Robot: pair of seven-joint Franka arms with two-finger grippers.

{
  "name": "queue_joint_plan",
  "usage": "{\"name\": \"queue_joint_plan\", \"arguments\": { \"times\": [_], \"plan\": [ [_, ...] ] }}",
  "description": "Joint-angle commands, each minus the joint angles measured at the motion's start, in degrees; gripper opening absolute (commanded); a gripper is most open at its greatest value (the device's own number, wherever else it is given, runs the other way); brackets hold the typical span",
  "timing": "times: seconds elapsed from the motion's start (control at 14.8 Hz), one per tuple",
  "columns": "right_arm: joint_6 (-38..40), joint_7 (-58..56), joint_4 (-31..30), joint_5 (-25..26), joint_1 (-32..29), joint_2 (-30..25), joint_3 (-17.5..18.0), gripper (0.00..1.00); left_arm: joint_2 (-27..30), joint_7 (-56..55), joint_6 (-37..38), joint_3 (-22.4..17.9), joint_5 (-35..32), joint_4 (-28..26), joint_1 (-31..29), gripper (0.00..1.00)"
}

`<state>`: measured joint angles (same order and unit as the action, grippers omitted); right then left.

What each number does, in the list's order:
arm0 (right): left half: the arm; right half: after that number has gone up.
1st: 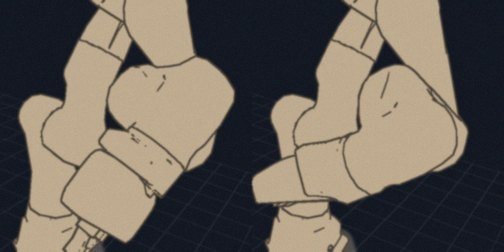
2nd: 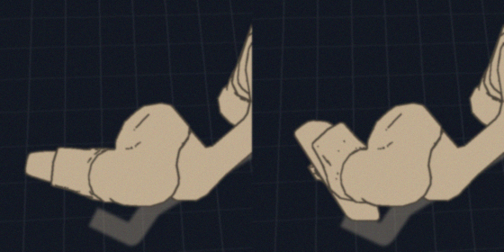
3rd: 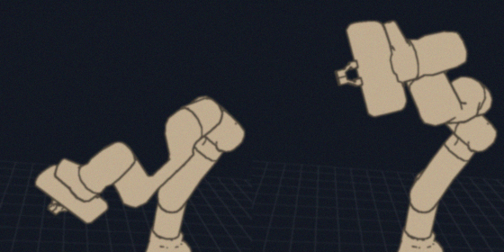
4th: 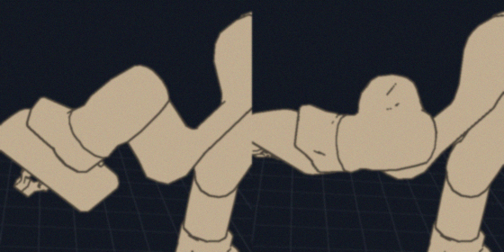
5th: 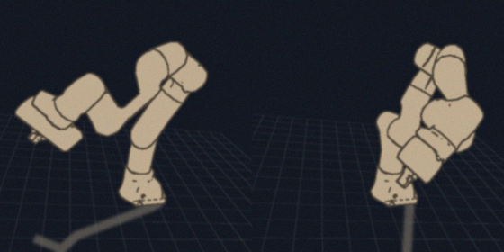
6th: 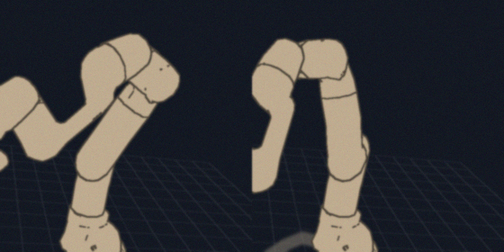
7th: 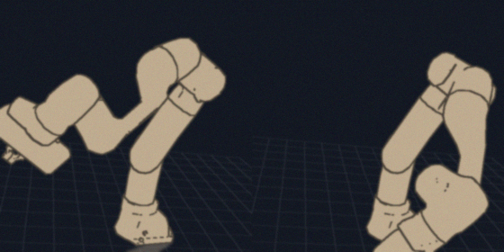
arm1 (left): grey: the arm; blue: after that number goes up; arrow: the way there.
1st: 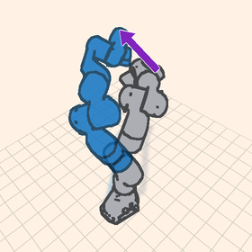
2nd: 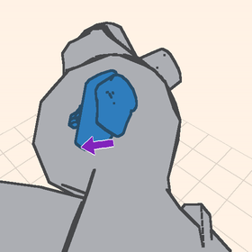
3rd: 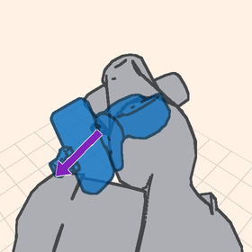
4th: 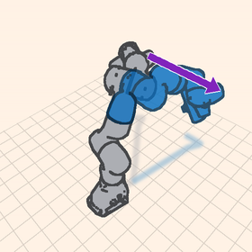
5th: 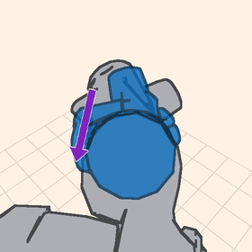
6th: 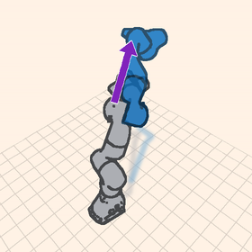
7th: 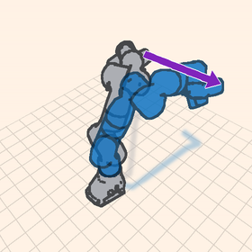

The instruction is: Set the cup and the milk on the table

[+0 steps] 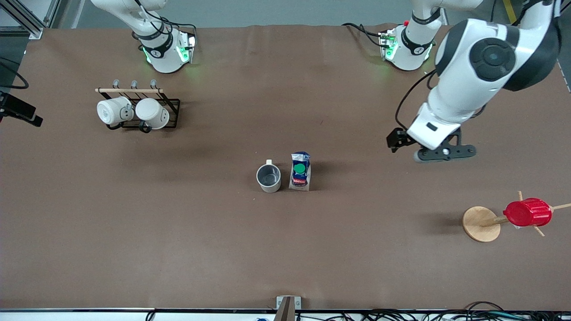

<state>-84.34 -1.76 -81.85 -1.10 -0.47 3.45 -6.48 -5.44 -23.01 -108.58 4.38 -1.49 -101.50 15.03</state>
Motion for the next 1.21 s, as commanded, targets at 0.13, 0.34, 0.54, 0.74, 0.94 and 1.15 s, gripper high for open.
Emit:
{"name": "queue_joint_plan", "arguments": {
  "times": [0.13, 0.34, 0.54, 0.74, 0.94, 1.15],
  "plan": [
    [0.84, -1.32, -0.60, -0.75, 0.03, -0.72, -0.03, 1.00, 2.80, 6.56, 2.93, 0.19, 0.70, -0.20, -3.42, 1.00],
    [0.84, -1.32, -0.68, -0.75, 0.03, -0.72, -0.03, 1.00, 2.80, 9.73, 6.09, 0.10, 0.61, 2.87, -6.06, 1.00],
    [1.28, -1.32, -0.68, -0.83, 0.03, -0.72, -0.03, 1.00, 2.89, 8.95, 6.63, 0.37, 0.18, 4.11, -6.16, 1.00],
    [1.37, -1.32, -0.60, -0.75, 0.03, -0.72, -0.03, 1.00, 2.02, 9.38, 11.09, -0.07, 0.70, 9.19, -6.68, 1.00],
    [1.37, -1.32, -0.60, -0.75, 0.03, -0.72, -0.03, 1.00, 0.87, 11.13, 13.13, -0.16, 0.70, 12.81, -6.68, 1.00],
    [1.37, -1.32, -0.68, -0.75, 0.03, -0.72, -0.03, 1.00, 1.13, 12.55, 13.31, -0.60, 1.83, 12.64, -6.77, 1.00]
  ]
}}
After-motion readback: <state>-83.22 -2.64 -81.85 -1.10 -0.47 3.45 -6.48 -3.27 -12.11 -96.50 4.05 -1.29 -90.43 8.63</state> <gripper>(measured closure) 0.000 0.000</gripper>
